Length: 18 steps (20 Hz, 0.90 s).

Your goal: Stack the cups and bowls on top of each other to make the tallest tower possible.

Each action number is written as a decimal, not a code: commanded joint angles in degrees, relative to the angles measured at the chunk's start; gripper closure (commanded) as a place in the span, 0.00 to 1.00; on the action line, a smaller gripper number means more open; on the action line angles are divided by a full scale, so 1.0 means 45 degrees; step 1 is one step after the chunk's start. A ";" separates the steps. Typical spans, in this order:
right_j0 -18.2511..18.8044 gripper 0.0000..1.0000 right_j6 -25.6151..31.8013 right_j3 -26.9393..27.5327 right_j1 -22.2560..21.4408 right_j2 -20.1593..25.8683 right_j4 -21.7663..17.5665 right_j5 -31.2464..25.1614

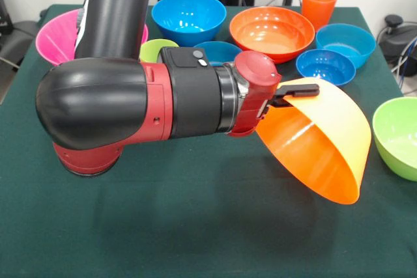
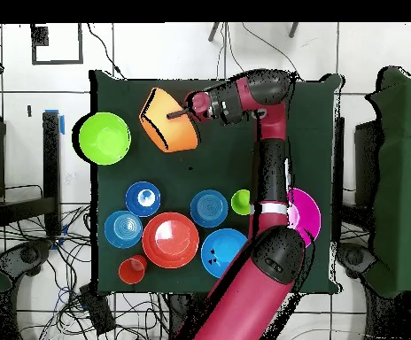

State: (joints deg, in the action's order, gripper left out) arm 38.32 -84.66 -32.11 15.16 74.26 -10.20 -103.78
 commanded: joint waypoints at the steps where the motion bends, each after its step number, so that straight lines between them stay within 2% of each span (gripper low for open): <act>1: -0.0305 1.00 0.5043 0.1837 0.0795 -0.0707 -0.1413 -0.1308; 18: -0.0417 1.00 0.5236 0.2459 0.1240 -0.0028 -0.1896 -0.2174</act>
State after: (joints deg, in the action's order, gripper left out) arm 38.14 -79.57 -26.95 17.71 75.81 -10.22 -111.75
